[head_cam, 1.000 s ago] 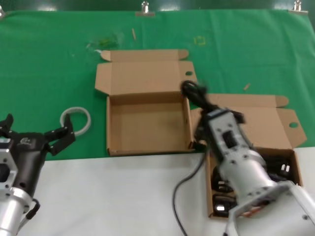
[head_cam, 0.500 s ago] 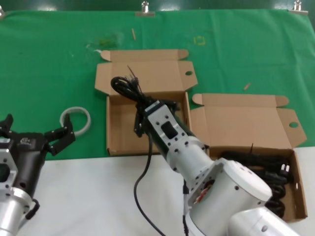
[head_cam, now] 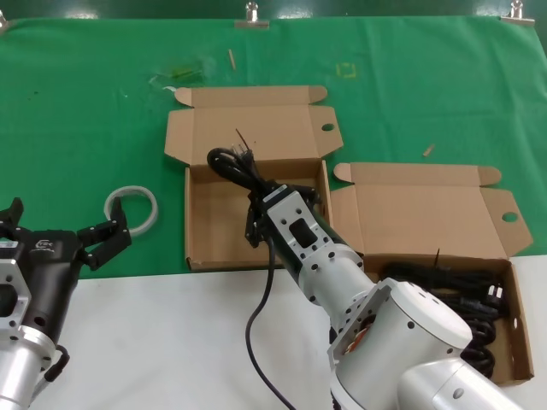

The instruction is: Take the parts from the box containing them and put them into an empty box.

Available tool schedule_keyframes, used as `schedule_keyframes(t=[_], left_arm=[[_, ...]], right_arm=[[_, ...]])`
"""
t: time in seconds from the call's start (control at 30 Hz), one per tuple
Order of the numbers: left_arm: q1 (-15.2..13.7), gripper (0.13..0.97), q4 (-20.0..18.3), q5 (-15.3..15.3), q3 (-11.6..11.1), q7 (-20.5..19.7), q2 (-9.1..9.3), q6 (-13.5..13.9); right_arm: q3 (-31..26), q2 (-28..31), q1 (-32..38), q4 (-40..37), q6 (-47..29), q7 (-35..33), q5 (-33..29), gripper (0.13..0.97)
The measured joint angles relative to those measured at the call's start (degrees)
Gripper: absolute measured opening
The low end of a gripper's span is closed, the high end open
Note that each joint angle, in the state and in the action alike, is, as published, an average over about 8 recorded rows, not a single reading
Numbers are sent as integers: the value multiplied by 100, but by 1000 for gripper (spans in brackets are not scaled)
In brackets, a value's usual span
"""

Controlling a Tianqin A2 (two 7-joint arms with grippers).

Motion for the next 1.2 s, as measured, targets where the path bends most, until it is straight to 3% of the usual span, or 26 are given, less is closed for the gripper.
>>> schedule_keyframes(t=[0.4, 0.67, 0.8, 1.2], left_arm=[[0, 965, 0, 0, 0, 0, 0, 0], [0, 965, 0, 0, 0, 0, 0, 0], [0, 965, 0, 0, 0, 0, 0, 0], [0, 965, 0, 0, 0, 0, 0, 0]], right_arm=[[17, 1, -17, -6, -1, 6, 0, 175], [17, 1, -17, -6, -1, 6, 0, 339], [23, 1, -21, -4, -4, 14, -8, 339], [424, 3, -290, 130, -262, 628, -532, 596]])
